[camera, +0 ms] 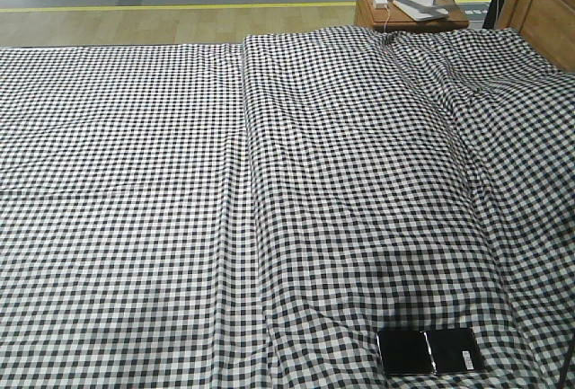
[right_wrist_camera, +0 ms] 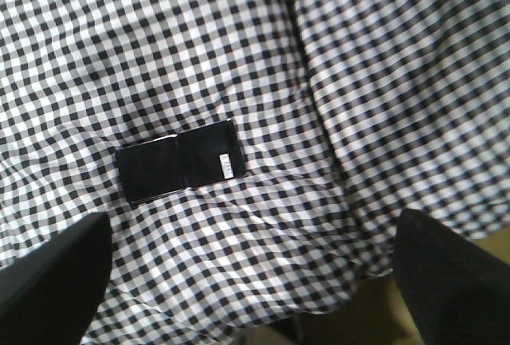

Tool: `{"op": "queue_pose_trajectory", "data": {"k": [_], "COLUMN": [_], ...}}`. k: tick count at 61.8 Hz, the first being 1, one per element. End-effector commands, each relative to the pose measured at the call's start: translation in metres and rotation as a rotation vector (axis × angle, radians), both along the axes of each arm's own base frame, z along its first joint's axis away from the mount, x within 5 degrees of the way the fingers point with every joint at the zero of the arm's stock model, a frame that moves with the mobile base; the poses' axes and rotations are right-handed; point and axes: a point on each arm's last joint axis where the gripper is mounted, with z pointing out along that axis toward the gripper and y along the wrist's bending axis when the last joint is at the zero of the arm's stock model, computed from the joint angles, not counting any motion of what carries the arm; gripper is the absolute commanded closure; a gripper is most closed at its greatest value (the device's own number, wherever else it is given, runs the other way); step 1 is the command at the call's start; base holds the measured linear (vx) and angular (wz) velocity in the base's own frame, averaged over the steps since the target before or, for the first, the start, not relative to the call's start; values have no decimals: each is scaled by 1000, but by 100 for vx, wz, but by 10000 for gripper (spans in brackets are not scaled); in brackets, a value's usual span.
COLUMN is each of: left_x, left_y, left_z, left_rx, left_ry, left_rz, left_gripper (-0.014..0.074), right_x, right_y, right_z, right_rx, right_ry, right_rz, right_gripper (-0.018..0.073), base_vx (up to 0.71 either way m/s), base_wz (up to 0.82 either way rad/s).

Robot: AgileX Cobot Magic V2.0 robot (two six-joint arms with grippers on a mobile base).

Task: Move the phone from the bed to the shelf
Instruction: 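Move the right gripper down over the black phone on the bed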

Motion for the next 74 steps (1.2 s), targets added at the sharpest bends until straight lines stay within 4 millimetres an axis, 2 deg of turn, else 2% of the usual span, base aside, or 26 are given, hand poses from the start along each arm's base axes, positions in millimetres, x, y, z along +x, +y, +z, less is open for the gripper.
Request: {"op": "queue_pose_trajectory", "data": {"k": [1, 10, 23, 45, 59, 74], "left_x": [-2, -2, -2, -2, -2, -2], "left_y": [0, 0, 0, 0, 0, 0], "left_z": [15, 15, 15, 15, 15, 15], "left_rx": [-17, -17, -17, -17, -17, -17], "left_ry": [-104, -104, -104, -104, -104, -104], "left_rz": [-4, -4, -4, -4, -4, -4], "left_gripper": [595, 595, 595, 595, 595, 595], "right_x": [15, 34, 58, 64, 61, 75], "right_y": [-14, -31, -37, -31, -23, -26], "right_z": [-9, -49, -110, -212, -257, -286], "right_rx": [49, 156, 275, 437, 553, 675], "right_ry": [-54, -21, 6, 45, 65, 75], "right_rz": [9, 78, 247, 356, 367, 370], "right_gripper": [-102, -99, -93, -88, -83, -74], "base_vx": [0, 0, 0, 0, 0, 0], "base_wz": [0, 0, 0, 0, 0, 0]}}
